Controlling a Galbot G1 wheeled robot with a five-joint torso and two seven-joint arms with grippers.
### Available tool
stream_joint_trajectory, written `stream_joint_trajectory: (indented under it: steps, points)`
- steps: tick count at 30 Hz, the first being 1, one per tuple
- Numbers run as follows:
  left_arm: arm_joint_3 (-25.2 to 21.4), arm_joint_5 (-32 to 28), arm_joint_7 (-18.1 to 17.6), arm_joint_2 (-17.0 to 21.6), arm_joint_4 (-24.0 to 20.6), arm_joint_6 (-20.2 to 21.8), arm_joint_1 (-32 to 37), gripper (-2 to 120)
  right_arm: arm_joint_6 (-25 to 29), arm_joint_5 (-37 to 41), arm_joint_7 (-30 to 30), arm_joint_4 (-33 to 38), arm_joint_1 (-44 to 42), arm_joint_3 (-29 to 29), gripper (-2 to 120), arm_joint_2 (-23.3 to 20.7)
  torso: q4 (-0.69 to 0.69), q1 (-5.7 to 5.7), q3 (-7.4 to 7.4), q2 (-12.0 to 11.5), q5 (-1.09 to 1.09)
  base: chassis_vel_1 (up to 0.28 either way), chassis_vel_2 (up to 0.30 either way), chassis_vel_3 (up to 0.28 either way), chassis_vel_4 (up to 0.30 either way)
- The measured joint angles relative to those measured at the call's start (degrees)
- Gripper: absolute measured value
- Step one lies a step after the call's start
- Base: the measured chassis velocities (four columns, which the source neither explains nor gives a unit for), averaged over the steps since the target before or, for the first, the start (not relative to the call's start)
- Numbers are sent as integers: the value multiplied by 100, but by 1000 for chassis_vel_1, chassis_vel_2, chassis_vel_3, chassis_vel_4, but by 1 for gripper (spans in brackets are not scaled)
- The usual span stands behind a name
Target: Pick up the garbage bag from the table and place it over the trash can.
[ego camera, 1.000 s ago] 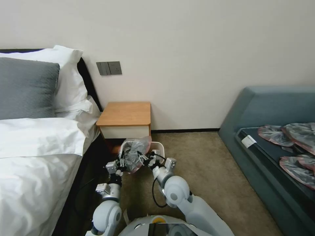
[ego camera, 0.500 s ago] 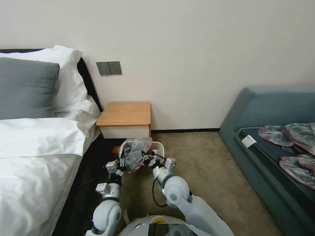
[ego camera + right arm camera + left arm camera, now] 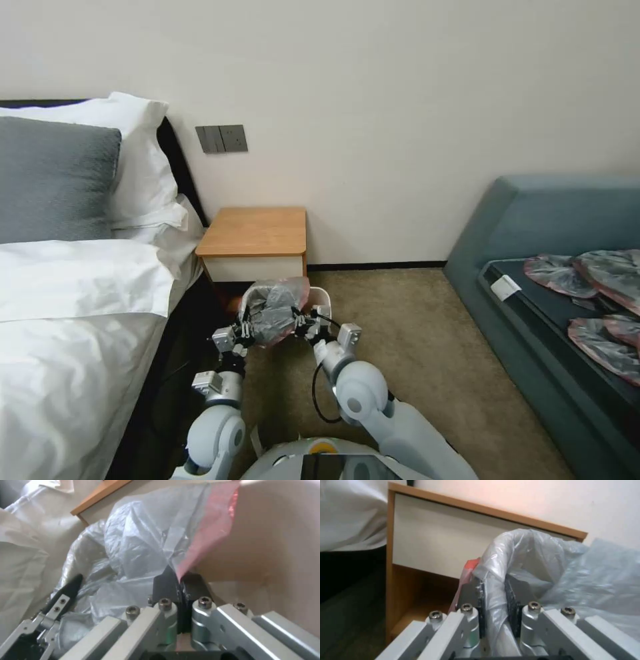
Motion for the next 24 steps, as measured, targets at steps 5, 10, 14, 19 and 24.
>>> stream_joint_trajectory:
  steps: [5,10,14,19,24]
  points:
    - [-15,-102,-97,-53,23,50,-45,11,48,-244,-59,159,-251,43,0,-65,0,0,0,0,0,0,0,0,0]
    - [-87,-263,-226,-89,-30,133,-75,11,55,-351,-83,306,-401,51,0,-149,0,0,0,0,0,0,0,0,0]
    - [-134,-400,-312,-94,-69,183,-87,11,68,-439,-96,375,-501,63,0,-198,0,0,0,0,0,0,0,0,0]
    - [-164,-458,-370,-119,-86,207,-93,11,83,-570,-142,491,-633,70,0,-246,1,0,0,0,0,0,0,0,0]
    - [-172,-489,-400,-143,-27,208,-113,11,114,-666,-172,569,-723,130,0,-327,1,0,0,0,0,0,0,0,0]
